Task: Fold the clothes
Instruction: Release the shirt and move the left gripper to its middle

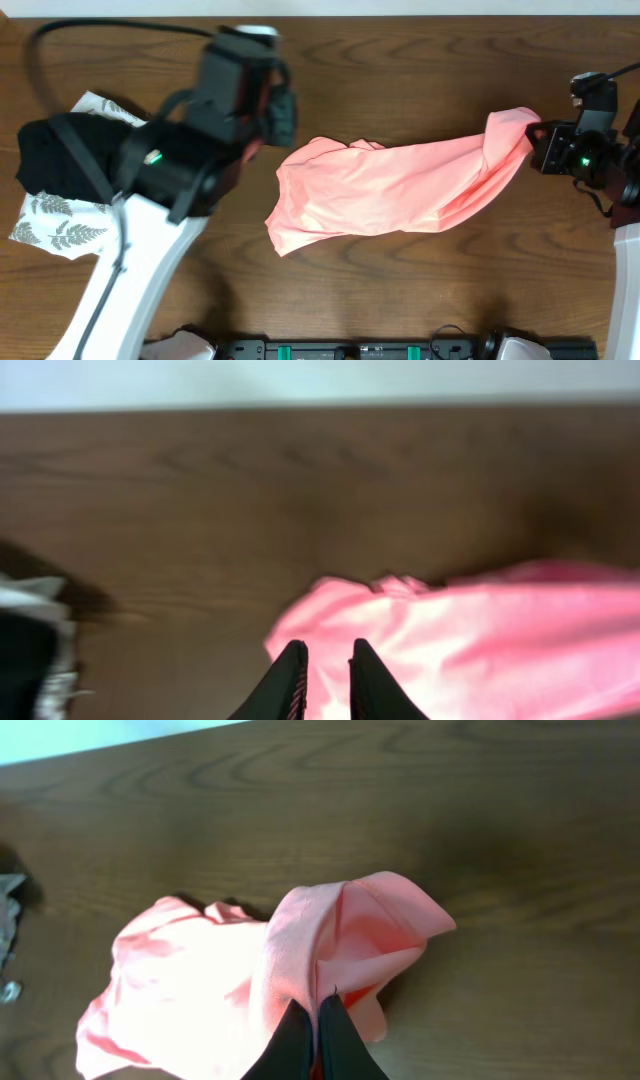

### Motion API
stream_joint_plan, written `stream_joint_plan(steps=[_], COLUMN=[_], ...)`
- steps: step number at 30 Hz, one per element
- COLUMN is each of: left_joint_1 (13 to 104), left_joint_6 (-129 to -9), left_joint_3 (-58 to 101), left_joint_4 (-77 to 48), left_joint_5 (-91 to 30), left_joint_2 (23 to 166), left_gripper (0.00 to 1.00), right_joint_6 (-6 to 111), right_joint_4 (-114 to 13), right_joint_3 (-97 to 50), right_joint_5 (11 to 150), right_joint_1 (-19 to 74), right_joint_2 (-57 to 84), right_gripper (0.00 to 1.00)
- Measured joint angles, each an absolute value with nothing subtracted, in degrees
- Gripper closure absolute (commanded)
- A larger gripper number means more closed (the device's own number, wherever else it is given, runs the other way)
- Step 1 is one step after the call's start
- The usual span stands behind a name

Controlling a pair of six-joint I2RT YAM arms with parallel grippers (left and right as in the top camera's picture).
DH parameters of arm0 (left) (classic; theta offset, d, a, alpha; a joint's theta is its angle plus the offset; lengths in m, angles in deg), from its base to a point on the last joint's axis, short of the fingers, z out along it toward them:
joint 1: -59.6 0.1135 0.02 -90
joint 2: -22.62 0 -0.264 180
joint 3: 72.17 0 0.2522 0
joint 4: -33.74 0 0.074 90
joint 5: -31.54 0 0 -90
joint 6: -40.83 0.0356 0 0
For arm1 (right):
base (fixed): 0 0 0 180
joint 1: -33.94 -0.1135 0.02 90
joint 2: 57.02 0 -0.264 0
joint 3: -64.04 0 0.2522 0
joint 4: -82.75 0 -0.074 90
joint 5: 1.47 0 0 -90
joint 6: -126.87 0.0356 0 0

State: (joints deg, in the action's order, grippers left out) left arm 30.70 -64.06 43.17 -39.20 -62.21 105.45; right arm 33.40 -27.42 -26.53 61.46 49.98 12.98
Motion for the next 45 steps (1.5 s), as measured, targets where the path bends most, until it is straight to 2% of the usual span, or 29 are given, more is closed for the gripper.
stream_joint_plan(steps=[7, 13, 20, 22, 25, 40, 43, 45], left_joint_1=[24.3, 16.8, 7.7, 6.2, 4.1, 1.0, 1.0, 1.0], left_joint_6=[-68.4, -71.1, -71.2, -70.4, -68.1, -55.9, -55.1, -54.9], left_joint_3=[38.1, 27.4, 16.9, 16.0, 16.0, 16.0, 16.0, 16.0], left_joint_4=[-39.4, -28.2, -19.1, -18.0, -15.6, -7.1, -6.5, -6.4], left_joint_5=[-55.5, -53.1, -50.2, -49.9, -49.8, -54.8, -58.2, -60.7], left_joint_2=[112.1, 116.3, 119.9, 120.4, 120.6, 131.9, 132.6, 132.6], left_gripper=[0.6, 0.45, 0.42, 0.36, 0.32, 0.32, 0.4, 0.49], right_joint_6=[31.9, 32.3, 32.8, 32.9, 33.1, 33.5, 33.5, 33.5], right_joint_4=[-27.4, -27.4, -27.4, -27.5, -27.6, -27.7, -27.6, -27.5], right_joint_3=[-26.5, -26.5, -26.5, -26.5, -26.5, -26.5, -26.5, -26.5], right_joint_5=[62.7, 66.0, 66.9, 67.0, 67.2, 67.4, 67.4, 67.4], right_joint_1=[50.0, 50.0, 50.0, 50.0, 50.0, 50.0, 50.0, 50.0], right_joint_2=[13.0, 13.0, 13.2, 13.4, 13.5, 13.5, 13.5, 13.5], right_gripper=[0.99, 0.99, 0.99, 0.99, 0.99, 0.99, 0.99, 0.99])
